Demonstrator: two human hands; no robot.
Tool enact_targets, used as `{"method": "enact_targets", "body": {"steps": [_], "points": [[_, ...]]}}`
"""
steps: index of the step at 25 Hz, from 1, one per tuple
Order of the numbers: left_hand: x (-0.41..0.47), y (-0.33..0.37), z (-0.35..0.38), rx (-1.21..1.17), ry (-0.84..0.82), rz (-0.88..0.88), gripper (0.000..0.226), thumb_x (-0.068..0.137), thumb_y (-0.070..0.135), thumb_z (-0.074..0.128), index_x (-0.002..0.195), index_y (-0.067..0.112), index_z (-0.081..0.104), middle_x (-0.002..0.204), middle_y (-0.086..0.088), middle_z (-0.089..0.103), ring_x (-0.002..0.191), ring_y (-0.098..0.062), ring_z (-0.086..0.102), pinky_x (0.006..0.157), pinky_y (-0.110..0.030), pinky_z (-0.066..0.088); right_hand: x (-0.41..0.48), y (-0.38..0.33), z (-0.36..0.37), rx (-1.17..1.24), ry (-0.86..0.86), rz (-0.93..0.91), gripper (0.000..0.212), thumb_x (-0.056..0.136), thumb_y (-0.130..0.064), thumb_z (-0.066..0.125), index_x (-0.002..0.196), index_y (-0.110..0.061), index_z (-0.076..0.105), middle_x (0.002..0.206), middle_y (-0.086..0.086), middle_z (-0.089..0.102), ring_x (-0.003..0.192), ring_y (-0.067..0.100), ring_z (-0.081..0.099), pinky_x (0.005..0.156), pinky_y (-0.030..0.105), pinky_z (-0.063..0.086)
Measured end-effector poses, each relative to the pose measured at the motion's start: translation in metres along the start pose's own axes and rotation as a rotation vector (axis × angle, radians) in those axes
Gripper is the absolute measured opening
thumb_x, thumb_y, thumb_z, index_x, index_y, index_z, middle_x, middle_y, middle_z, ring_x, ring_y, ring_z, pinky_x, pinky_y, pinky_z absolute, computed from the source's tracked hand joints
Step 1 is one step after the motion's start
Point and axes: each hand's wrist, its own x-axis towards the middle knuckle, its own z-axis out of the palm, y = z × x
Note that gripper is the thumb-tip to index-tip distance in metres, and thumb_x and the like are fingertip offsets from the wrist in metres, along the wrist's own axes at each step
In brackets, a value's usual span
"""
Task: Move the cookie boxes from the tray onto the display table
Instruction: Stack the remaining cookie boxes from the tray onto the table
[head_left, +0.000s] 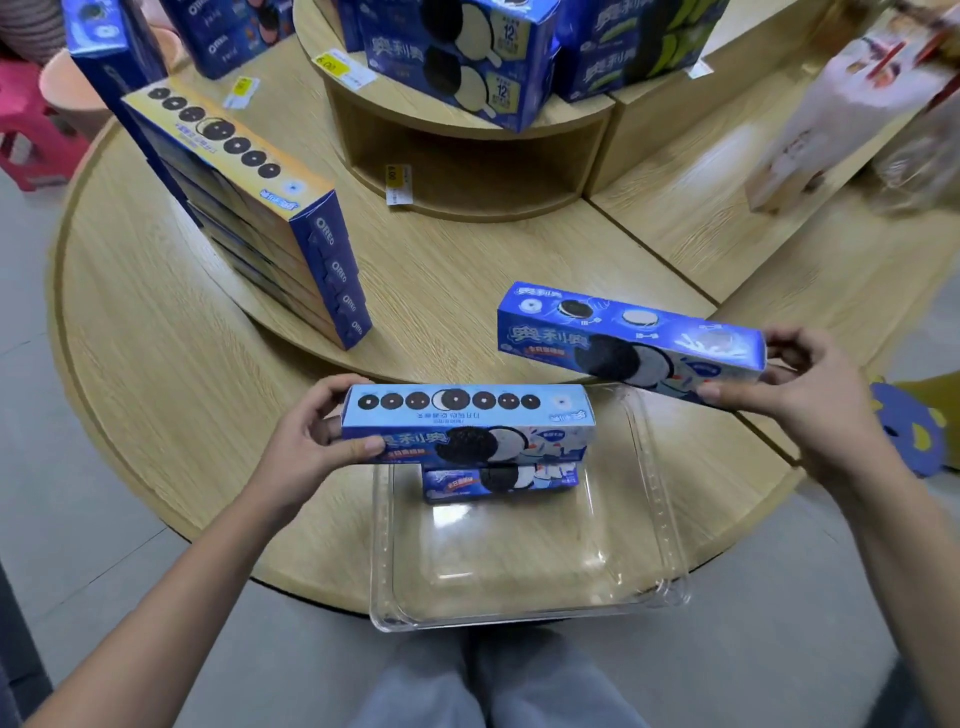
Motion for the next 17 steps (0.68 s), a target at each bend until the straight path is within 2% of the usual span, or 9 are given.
{"method": "enact_targets", "body": {"steps": [2, 4, 6, 8, 11, 15, 17], "points": [[0.024, 0.003, 0.006, 0.008, -0.033, 0.024, 0.05, 0.064, -0.007, 0.072, 0.107, 0.01, 0.052, 0.087, 0.012, 0.072, 0.078, -0.002, 0.068, 0.06, -0.017, 0.055, 0.012, -0.005, 0.001, 0.033, 0.039, -0.043, 0.056, 0.051, 0.01, 0.081, 0.083, -0.027, 0.052, 0.089, -0.005, 0.061, 0.062, -0.003, 0.067, 0.053, 0.013, 0.052], [0.047, 0.004, 0.012, 0.016, -0.063, 0.018, 0.064, 0.049, 0.012, 0.085, 0.105, 0.015, 0.055, 0.089, 0.015, 0.072, 0.082, -0.005, 0.069, 0.063, -0.02, 0.056, 0.023, -0.008, 0.002, 0.058, 0.061, -0.07, 0.056, 0.051, 0.008, 0.082, 0.084, -0.026, 0.052, 0.089, -0.006, 0.062, 0.064, -0.002, 0.068, 0.055, 0.014, 0.052], [0.067, 0.002, 0.02, 0.018, -0.063, 0.001, 0.067, 0.046, 0.02, 0.084, 0.107, 0.017, 0.055, 0.092, 0.016, 0.072, 0.087, -0.01, 0.07, 0.065, -0.023, 0.057, 0.032, -0.008, 0.005, 0.078, 0.053, -0.088, 0.055, 0.051, 0.008, 0.082, 0.085, -0.024, 0.052, 0.089, -0.005, 0.062, 0.067, 0.001, 0.069, 0.056, 0.016, 0.053], [0.085, 0.0, 0.03, 0.027, -0.068, -0.009, 0.071, 0.052, 0.017, 0.086, 0.114, 0.014, 0.052, 0.098, 0.012, 0.07, 0.094, -0.016, 0.07, 0.067, -0.026, 0.058, 0.041, -0.007, 0.013, 0.1, 0.025, -0.102, 0.055, 0.052, 0.011, 0.081, 0.085, -0.023, 0.052, 0.089, -0.004, 0.061, 0.068, 0.002, 0.069, 0.057, 0.018, 0.054], [0.107, -0.003, 0.038, 0.039, -0.054, -0.011, 0.057, 0.069, 0.002, 0.074, 0.119, 0.011, 0.047, 0.108, 0.006, 0.064, 0.1, -0.022, 0.066, 0.068, -0.025, 0.059, 0.055, -0.002, 0.031, 0.114, -0.037, -0.1, 0.057, 0.052, 0.015, 0.079, 0.087, -0.02, 0.052, 0.091, -0.001, 0.058, 0.068, 0.0, 0.068, 0.059, 0.017, 0.054], [0.124, -0.005, 0.04, 0.067, -0.085, 0.004, 0.051, 0.075, -0.003, 0.068, 0.118, 0.011, 0.046, 0.113, 0.004, 0.063, 0.103, -0.018, 0.065, 0.075, -0.022, 0.057, 0.073, 0.006, 0.059, 0.101, -0.144, -0.096, 0.057, 0.053, 0.018, 0.077, 0.087, -0.019, 0.05, 0.089, -0.004, 0.054, 0.069, -0.002, 0.066, 0.062, 0.013, 0.053], [0.128, -0.008, 0.041, 0.11, -0.087, 0.015, 0.049, 0.074, -0.003, 0.069, 0.115, 0.014, 0.048, 0.114, 0.003, 0.062, 0.101, -0.008, 0.064, 0.077, -0.019, 0.055, 0.082, 0.013, 0.07, 0.093, -0.186, -0.087, 0.057, 0.053, 0.017, 0.078, 0.088, -0.02, 0.05, 0.09, -0.005, 0.054, 0.073, 0.0, 0.067, 0.066, 0.016, 0.054]]}}
